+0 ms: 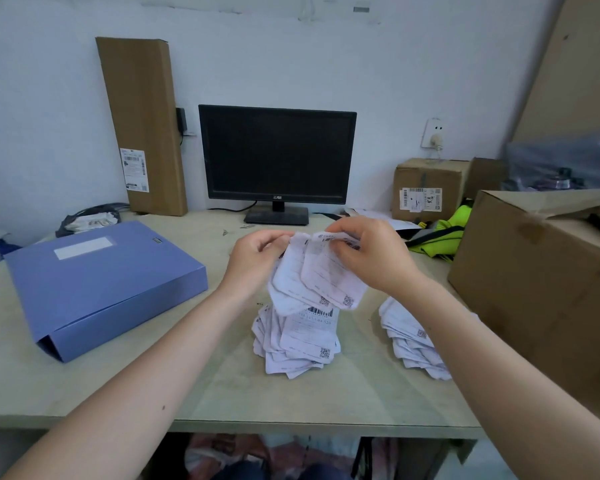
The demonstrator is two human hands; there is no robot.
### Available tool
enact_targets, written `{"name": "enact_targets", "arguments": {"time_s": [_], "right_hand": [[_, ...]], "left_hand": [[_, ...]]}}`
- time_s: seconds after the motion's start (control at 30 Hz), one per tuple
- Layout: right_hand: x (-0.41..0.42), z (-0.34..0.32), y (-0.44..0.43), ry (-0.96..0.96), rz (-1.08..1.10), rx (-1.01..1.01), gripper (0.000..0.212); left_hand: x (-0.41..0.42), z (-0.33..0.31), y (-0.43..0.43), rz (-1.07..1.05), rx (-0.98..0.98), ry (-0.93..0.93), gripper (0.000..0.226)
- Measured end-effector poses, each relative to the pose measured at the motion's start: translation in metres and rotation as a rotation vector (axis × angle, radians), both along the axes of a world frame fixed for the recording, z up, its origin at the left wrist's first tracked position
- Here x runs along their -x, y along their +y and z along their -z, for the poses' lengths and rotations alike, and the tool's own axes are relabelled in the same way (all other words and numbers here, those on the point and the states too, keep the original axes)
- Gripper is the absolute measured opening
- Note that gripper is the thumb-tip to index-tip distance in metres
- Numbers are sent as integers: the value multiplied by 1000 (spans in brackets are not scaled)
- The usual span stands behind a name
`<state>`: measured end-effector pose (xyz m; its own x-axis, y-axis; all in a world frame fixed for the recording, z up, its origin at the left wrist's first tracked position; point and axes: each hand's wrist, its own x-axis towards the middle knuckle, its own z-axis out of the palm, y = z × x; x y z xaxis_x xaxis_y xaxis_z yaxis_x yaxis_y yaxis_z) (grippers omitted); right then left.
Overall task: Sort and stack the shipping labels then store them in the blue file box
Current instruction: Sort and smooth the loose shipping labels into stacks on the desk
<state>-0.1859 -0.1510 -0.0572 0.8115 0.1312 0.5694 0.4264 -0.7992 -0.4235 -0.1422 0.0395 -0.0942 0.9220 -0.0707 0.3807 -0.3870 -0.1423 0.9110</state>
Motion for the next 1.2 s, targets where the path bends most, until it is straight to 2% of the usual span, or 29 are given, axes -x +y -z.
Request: {"name": "enact_targets", "arguments": {"time_s": [0.2, 0.37, 0.47, 0.63, 0.77, 0.9, 1.03, 1.2], "right_hand": [[1, 0, -2, 65, -117, -20, 16], [-3, 8, 7, 147, -111, -38, 7], [-9, 21, 12, 181, -19, -64, 19], [-20, 53, 19, 327, 103, -245, 37], [-24, 74, 25, 406, 90, -568, 54], [-19, 96, 28, 435, 182, -749, 58], [-6, 111, 41, 575, 160, -871, 57], [-4, 112, 60, 657, 55, -933, 58]], "left_hand": [[-2, -7, 0, 67, -110, 76, 28], [1, -5, -10, 124, -94, 153, 58], [4, 5, -11, 133, -122, 180, 59], [-1, 26, 4, 250, -354, 235, 81], [-5, 51, 8, 78, -377, 211, 83], [-3, 77, 10, -113, -461, 210, 103], [10, 92, -3, -156, -246, 262, 89], [20, 89, -17, -69, -27, 337, 72]]}}
